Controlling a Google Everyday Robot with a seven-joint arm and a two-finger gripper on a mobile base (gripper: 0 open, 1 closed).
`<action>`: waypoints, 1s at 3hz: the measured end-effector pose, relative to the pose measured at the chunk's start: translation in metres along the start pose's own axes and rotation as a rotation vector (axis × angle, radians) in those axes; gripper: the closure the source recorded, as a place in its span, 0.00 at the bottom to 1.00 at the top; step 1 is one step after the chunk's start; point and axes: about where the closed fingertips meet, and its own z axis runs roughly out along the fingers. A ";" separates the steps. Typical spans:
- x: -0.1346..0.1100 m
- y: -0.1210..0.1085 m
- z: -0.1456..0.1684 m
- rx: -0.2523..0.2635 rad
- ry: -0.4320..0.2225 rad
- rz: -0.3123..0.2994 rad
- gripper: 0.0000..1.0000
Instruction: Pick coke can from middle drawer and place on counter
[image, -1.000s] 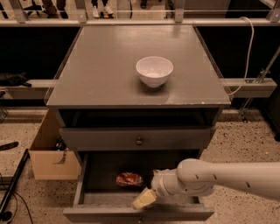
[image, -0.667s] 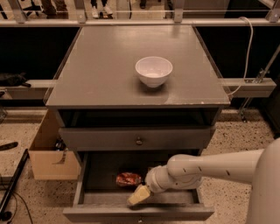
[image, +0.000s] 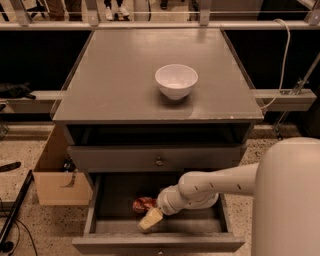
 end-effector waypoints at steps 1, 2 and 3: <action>0.000 -0.005 0.012 -0.001 -0.004 -0.001 0.00; 0.000 -0.008 0.022 0.011 -0.015 -0.006 0.00; 0.000 -0.008 0.023 0.012 -0.017 -0.006 0.14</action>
Offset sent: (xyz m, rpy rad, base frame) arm 0.0167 0.0136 -0.0264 0.0102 -0.0426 -0.0169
